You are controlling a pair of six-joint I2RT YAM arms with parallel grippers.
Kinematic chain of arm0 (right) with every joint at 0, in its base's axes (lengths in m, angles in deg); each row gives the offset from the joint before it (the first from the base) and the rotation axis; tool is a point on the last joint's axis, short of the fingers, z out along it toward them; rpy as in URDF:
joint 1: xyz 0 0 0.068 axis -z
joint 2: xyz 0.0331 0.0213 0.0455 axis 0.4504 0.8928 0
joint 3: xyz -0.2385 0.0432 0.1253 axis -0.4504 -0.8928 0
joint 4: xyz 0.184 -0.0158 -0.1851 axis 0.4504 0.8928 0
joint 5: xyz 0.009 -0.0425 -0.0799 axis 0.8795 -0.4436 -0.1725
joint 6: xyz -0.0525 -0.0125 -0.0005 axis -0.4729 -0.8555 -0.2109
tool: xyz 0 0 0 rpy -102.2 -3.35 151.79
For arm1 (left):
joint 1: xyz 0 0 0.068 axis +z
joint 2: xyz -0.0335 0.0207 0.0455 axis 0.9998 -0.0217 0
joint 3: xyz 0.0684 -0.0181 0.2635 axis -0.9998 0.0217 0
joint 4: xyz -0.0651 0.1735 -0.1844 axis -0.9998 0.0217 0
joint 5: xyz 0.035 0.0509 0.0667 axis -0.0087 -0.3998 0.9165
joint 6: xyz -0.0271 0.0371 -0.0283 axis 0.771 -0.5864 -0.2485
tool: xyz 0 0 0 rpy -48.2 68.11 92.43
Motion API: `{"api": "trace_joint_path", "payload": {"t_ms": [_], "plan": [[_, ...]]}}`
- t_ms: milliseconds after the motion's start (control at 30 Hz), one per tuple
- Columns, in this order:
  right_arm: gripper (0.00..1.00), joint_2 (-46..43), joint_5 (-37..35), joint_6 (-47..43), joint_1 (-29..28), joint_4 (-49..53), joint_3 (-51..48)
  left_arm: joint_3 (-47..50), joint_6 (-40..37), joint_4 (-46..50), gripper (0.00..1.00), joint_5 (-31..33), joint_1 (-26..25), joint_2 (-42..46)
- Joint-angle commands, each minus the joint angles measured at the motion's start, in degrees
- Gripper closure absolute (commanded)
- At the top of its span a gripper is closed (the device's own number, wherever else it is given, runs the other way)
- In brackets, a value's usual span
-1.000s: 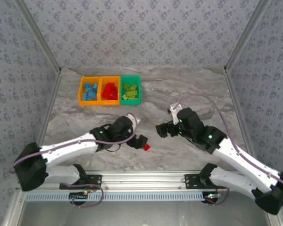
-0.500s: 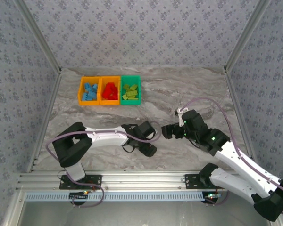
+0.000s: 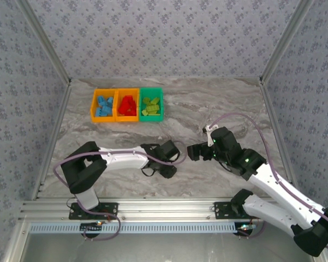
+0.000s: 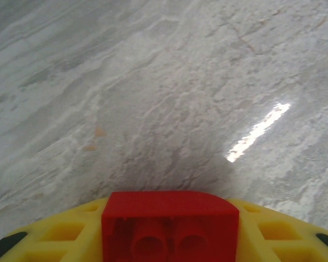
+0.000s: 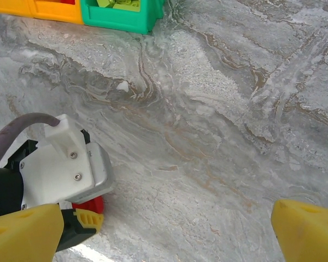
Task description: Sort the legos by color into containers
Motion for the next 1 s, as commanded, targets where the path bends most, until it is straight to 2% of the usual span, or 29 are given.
{"api": "trace_joint_path", "payload": {"t_ms": [0,167,300,367,500,567,700,833,967], "plan": [[0.00,-0.1,1.6,1.2,0.2,-0.5,2.0,1.0,-0.3,2.1,0.59,4.9,0.3,4.7],[0.00,-0.1,6.6,1.6,0.2,-2.6,2.4,1.9,-1.1,0.6,0.60,6.7,6.6,12.6],[0.00,0.5,14.5,3.2,-0.7,-8.7,1.4,-0.8,-4.3,-1.9,0.60,5.4,17.2,16.6],[0.00,1.0,15.8,4.3,-1.4,-11.3,0.8,-3.1,-6.1,-4.1,0.60,5.3,22.6,16.2],[0.00,1.7,13.7,5.1,-1.9,-11.4,0.1,-10.2,-7.6,-9.2,0.61,3.8,33.1,9.7],[0.00,1.6,13.5,5.2,-2.1,-10.6,0.3,-14.3,-7.8,-11.6,0.61,3.8,36.7,4.9],[0.00,0.4,13.7,5.2,-3.2,-9.2,0.1,-26.6,-7.6,-8.2,0.59,2.3,43.0,-6.8],[0.00,-0.4,12.1,5.5,-3.9,-7.9,-0.4,-37.5,-7.3,-3.9,0.57,-3.0,46.1,-16.0],[0.00,-0.4,8.2,5.8,-4.0,-5.5,-0.6,-40.6,-7.3,-1.9,0.49,-5.3,46.6,-17.7]]}}
